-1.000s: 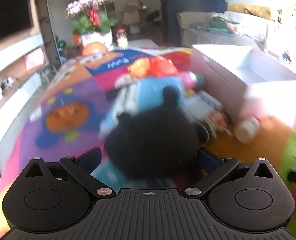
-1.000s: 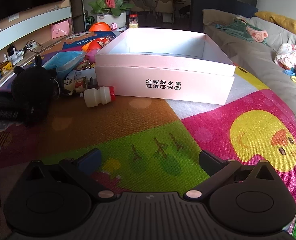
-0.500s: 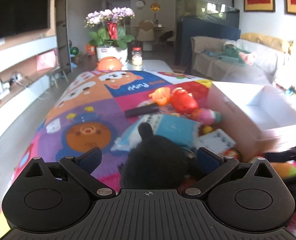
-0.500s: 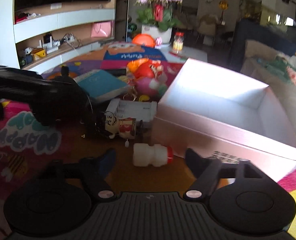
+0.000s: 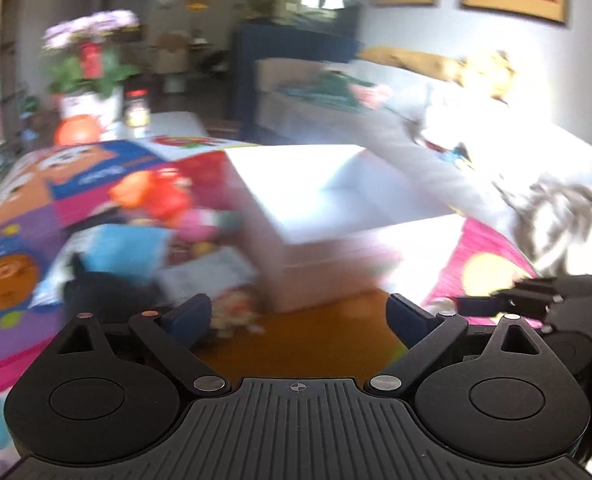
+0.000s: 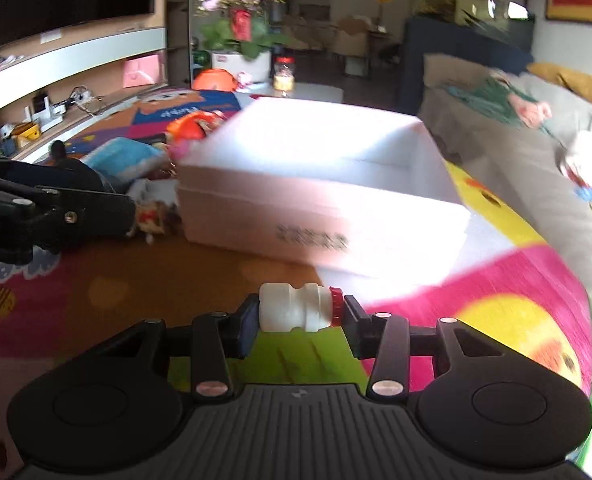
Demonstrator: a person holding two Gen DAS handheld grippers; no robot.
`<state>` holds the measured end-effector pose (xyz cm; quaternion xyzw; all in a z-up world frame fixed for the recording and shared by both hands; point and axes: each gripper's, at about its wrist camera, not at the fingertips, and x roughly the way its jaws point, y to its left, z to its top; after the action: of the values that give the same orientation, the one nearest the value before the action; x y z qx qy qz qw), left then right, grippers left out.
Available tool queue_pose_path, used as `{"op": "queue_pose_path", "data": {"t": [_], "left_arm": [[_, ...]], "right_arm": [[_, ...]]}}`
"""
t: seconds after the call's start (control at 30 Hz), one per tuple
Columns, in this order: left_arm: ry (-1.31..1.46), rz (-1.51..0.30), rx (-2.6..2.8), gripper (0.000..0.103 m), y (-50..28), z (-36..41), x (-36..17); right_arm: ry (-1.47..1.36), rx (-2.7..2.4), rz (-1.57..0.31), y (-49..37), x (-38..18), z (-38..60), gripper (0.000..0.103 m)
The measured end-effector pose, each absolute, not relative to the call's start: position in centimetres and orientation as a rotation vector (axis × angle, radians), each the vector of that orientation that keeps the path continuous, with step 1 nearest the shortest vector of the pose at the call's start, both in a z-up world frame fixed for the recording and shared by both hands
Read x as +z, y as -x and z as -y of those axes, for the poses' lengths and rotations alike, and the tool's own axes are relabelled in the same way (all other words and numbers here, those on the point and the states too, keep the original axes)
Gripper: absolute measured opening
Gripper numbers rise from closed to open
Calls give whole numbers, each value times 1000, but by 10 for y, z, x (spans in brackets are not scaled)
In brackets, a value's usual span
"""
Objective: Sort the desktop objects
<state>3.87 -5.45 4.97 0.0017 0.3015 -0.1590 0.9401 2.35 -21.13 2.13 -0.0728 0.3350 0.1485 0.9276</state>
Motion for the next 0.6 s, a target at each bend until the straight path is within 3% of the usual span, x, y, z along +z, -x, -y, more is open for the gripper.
{"op": "queue_pose_path", "data": {"t": [0.07,0.23,0.3,0.6], "left_arm": [[-72,-621,-323,98,-39,63,41],[-80,-671,-240,98,-47,34,29],[-81,-669,-209,98,-48,19,30],[2,-651,-140,99,-49,-19,50]], "right_arm": [[146,304,-689,-19,21,220,46],[65,238,-570,-24,40,247,76],[5,191,-518,-39,50,257,92],[-150,182,-619,-119,41,255,97]]}}
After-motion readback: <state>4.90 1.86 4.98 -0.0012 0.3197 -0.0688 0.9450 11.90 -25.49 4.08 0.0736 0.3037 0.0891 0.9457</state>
